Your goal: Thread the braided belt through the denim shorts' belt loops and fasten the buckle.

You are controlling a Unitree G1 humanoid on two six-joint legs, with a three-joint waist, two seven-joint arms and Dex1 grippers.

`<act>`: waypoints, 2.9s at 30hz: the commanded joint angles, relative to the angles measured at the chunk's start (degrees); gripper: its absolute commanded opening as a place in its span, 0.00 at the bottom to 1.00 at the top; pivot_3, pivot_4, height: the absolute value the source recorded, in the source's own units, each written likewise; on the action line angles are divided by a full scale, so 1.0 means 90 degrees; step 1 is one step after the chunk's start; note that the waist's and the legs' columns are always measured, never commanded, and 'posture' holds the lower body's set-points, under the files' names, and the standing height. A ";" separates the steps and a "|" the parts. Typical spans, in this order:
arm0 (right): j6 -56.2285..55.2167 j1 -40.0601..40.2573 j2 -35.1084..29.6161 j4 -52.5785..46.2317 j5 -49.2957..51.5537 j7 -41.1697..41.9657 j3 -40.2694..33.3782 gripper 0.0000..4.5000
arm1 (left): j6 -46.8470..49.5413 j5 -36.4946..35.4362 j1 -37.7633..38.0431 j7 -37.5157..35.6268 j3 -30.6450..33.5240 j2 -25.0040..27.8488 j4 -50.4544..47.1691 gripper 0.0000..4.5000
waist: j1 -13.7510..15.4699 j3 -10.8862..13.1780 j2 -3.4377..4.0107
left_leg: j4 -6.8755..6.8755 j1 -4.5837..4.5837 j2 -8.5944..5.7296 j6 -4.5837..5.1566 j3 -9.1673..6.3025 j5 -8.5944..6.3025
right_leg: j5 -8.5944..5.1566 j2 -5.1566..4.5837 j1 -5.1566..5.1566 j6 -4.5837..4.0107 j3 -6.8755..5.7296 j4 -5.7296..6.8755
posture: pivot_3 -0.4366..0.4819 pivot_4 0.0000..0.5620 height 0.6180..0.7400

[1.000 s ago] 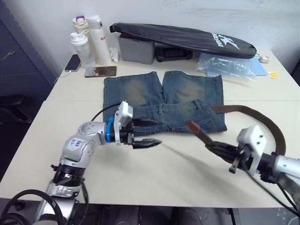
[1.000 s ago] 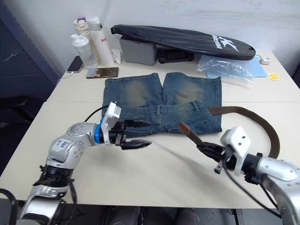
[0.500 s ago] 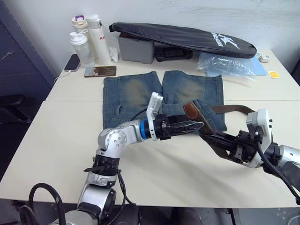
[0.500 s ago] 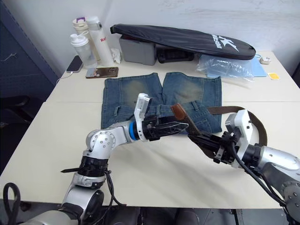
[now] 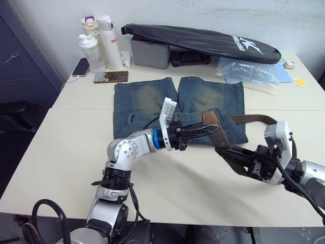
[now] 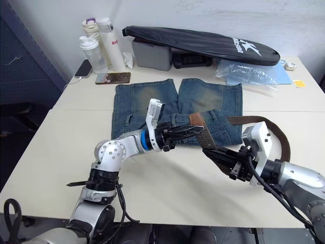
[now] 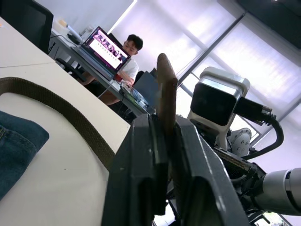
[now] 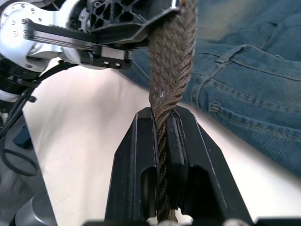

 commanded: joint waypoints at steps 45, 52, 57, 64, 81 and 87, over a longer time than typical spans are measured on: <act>-0.4109 -0.0611 0.5334 0.0560 0.1524 -0.3223 0.1420 0.99 | -0.0939 -0.0636 -0.1768 0.2580 0.0620 -0.1529 0.1278 0.00 | -0.0078 -0.0009 0.0015 | -0.0016 0.0003 0.0012 -0.0011 0.0019 -0.0001 | 0.0001 0.0020 -0.0021 0.0001 0.0033 0.0032 | 0.48 0.27 1.00; -0.4410 -0.0428 0.5344 0.0240 0.1255 -0.2922 0.1355 0.99 | -0.1054 -0.0465 -0.1750 0.2530 0.0492 -0.1379 0.1372 0.00 | -0.0102 -0.0008 0.0013 | -0.0031 0.0003 0.0012 -0.0011 0.0057 0.0000 | 0.0001 0.0025 -0.0060 0.0001 0.0086 0.0046 | 0.48 0.27 1.00; -0.4359 -0.0369 0.5213 0.0188 0.1316 -0.2829 0.1392 0.99 | -0.1055 -0.0393 -0.1685 0.2580 0.0440 -0.1390 0.1344 0.00 | -0.0168 -0.0006 0.0009 | -0.0043 0.0004 0.0013 -0.0007 0.0104 0.0002 | 0.0001 0.0032 -0.0104 0.0001 0.0161 0.0069 | 0.48 0.27 1.00; -0.4284 -0.0425 0.5069 0.0202 0.1260 -0.2914 0.1533 0.99 | -0.1069 -0.0362 -0.1668 0.2592 0.0422 -0.1390 0.1332 0.00 | -0.0186 -0.0005 0.0009 | -0.0047 0.0007 0.0016 -0.0006 0.0117 0.0002 | 0.0001 0.0034 -0.0117 0.0001 0.0177 0.0076 | 0.48 0.27 1.00; -0.4300 -0.0976 0.5309 0.0669 0.0956 -0.3271 0.1707 0.68 | -0.0983 -0.0505 -0.1568 0.2891 0.0549 -0.1502 0.1340 0.00 | -0.0181 -0.0004 0.0007 | -0.0048 0.0007 0.0016 -0.0006 0.0121 0.0002 | 0.0001 0.0033 -0.0121 0.0001 0.0184 0.0078 | 0.48 0.27 1.00; -0.4139 -0.0930 0.5295 0.0701 0.0978 -0.3296 0.1776 0.06 | -0.0969 -0.0538 -0.1562 0.2923 0.0546 -0.1503 0.1343 0.00 | -0.0185 -0.0004 0.0007 | -0.0048 0.0007 0.0016 -0.0005 0.0122 0.0002 | 0.0001 0.0033 -0.0121 0.0001 0.0186 0.0078 | 0.48 0.27 1.00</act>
